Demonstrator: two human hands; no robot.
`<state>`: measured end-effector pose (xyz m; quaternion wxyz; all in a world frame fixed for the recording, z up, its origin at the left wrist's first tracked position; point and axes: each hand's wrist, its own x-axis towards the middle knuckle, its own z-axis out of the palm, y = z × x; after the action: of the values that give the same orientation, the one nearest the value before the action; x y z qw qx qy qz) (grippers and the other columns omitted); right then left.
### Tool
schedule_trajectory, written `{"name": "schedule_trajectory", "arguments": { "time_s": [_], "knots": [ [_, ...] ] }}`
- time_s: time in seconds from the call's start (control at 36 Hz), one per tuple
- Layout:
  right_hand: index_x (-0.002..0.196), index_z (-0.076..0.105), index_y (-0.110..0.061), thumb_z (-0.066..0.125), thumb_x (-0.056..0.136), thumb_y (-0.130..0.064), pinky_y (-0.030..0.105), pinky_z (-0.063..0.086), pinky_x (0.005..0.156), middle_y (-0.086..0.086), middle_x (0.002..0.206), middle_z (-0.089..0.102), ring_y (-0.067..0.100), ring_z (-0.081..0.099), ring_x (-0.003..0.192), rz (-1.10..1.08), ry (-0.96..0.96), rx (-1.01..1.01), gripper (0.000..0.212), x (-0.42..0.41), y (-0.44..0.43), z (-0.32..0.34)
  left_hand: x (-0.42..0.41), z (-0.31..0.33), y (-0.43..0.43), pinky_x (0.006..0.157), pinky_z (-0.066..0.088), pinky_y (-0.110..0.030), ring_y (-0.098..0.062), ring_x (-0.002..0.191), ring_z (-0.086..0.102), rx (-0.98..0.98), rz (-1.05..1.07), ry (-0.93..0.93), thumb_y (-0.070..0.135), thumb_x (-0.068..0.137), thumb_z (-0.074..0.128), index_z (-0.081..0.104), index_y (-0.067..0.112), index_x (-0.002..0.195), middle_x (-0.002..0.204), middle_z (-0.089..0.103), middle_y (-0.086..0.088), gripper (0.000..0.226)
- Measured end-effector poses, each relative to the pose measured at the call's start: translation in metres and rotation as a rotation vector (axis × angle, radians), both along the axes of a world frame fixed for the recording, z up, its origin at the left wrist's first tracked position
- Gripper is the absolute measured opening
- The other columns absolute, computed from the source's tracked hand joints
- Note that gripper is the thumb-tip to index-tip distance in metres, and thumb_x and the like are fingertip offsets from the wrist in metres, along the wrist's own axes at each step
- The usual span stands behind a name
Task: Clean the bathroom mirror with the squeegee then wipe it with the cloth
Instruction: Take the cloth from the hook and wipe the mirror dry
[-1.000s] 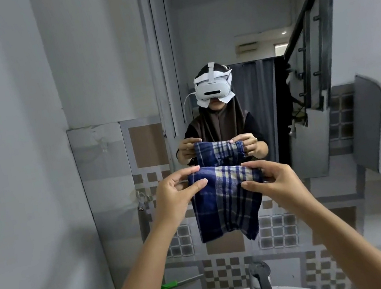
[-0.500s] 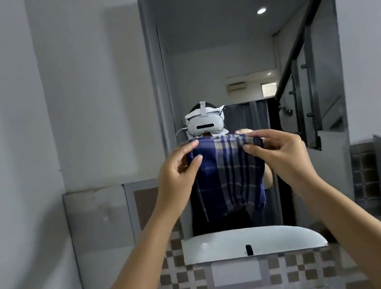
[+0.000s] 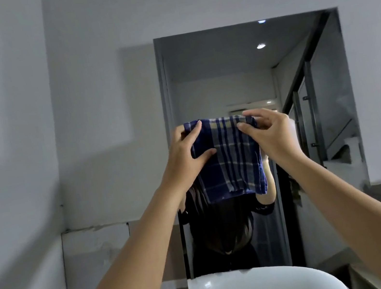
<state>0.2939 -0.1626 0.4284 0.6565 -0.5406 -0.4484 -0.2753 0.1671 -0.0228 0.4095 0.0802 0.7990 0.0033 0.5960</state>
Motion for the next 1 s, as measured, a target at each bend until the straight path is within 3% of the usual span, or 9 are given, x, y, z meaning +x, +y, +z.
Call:
{"name": "schedule_trajectory", "arguments": {
  "time_s": [0.22, 0.42, 0.56, 0.58, 0.64, 0.67, 0.72, 0.81, 1.0],
  "knots": [
    [0.108, 0.067, -0.015, 0.073, 0.078, -0.025, -0.001, 0.044, 0.070, -0.004, 0.081, 0.069, 0.002, 0.064, 0.074, -0.107, -0.028, 0.021, 0.032, 0.002, -0.021, -0.020, 0.016, -0.005, -0.006, 0.100, 0.031, -0.019, -0.020, 0.121, 0.043, 0.030, 0.083, -0.002, 0.019, 0.081, 0.070, 0.036, 0.008, 0.140, 0.130, 0.039, -0.011, 0.068],
    [0.103, 0.069, -0.008, 0.066, 0.084, -0.016, 0.007, 0.049, 0.073, -0.001, 0.092, 0.071, 0.001, 0.065, 0.082, -0.044, -0.046, 0.240, 0.020, -0.031, -0.021, -0.048, 0.019, -0.001, -0.010, 0.097, 0.028, -0.018, -0.022, 0.122, 0.040, 0.017, 0.116, -0.007, 0.016, 0.083, 0.068, 0.036, 0.005, 0.139, 0.130, 0.038, -0.014, 0.065],
    [0.127, 0.054, -0.014, 0.055, 0.091, -0.026, 0.015, 0.049, 0.073, -0.006, 0.087, 0.067, -0.007, 0.058, 0.073, 0.058, -0.008, 0.020, 0.038, -0.052, 0.009, -0.054, 0.015, 0.001, -0.010, 0.098, 0.033, -0.022, -0.024, 0.118, 0.046, 0.014, 0.135, 0.040, 0.016, 0.082, 0.069, 0.036, 0.005, 0.139, 0.131, 0.038, -0.014, 0.067],
    [0.133, 0.047, -0.014, 0.051, 0.093, -0.027, 0.017, 0.047, 0.081, -0.004, 0.097, 0.068, -0.008, 0.059, 0.085, 0.044, -0.001, -0.024, 0.042, -0.051, 0.013, -0.055, 0.014, 0.002, -0.009, 0.100, 0.034, -0.025, -0.024, 0.119, 0.046, 0.020, 0.145, 0.052, 0.016, 0.081, 0.070, 0.035, 0.006, 0.140, 0.133, 0.038, -0.013, 0.069],
    [0.142, 0.031, -0.016, 0.044, 0.097, -0.027, 0.026, 0.027, 0.112, 0.001, 0.143, 0.045, 0.001, 0.035, 0.132, 0.031, -0.010, -0.112, 0.049, -0.047, 0.020, -0.057, 0.010, 0.001, -0.005, 0.103, 0.035, -0.029, -0.022, 0.124, 0.042, 0.040, 0.153, 0.084, 0.019, 0.081, 0.070, 0.033, 0.009, 0.141, 0.136, 0.037, -0.010, 0.071],
    [0.145, 0.023, -0.016, 0.040, 0.098, -0.027, 0.029, 0.011, 0.118, -0.001, 0.153, 0.027, 0.003, 0.018, 0.140, 0.013, -0.045, -0.154, 0.051, -0.044, 0.023, -0.058, 0.007, 0.000, -0.003, 0.103, 0.036, -0.031, -0.022, 0.126, 0.040, 0.057, 0.154, 0.098, 0.020, 0.082, 0.069, 0.032, 0.011, 0.142, 0.137, 0.035, -0.009, 0.071],
    [0.147, 0.009, -0.018, 0.035, 0.099, -0.029, 0.027, -0.007, 0.115, -0.005, 0.157, 0.005, -0.001, -0.002, 0.140, -0.064, -0.149, -0.244, 0.056, -0.039, 0.031, -0.062, 0.001, -0.004, 0.003, 0.105, 0.037, -0.036, -0.021, 0.131, 0.034, 0.106, 0.155, 0.120, 0.025, 0.085, 0.065, 0.027, 0.017, 0.144, 0.140, 0.033, -0.008, 0.071],
    [0.147, -0.004, -0.019, 0.030, 0.098, -0.038, 0.026, -0.014, 0.112, -0.006, 0.155, -0.013, 0.001, -0.015, 0.138, -0.194, -0.273, -0.347, 0.062, -0.031, 0.039, -0.066, -0.005, -0.017, 0.011, 0.108, 0.035, -0.039, -0.021, 0.137, 0.027, 0.199, 0.159, 0.133, 0.035, 0.090, 0.054, 0.014, 0.024, 0.147, 0.148, 0.026, -0.008, 0.070],
    [0.147, -0.009, -0.021, 0.023, 0.096, -0.049, 0.034, -0.017, 0.113, -0.002, 0.155, -0.019, 0.010, -0.019, 0.140, -0.400, -0.305, -0.392, 0.067, -0.020, 0.044, -0.049, -0.010, -0.056, 0.038, 0.118, 0.005, -0.033, -0.003, 0.141, -0.015, 0.070, 0.194, 0.079, 0.042, 0.098, 0.033, -0.004, 0.024, 0.147, 0.155, -0.014, 0.007, 0.064]
  ]
}}
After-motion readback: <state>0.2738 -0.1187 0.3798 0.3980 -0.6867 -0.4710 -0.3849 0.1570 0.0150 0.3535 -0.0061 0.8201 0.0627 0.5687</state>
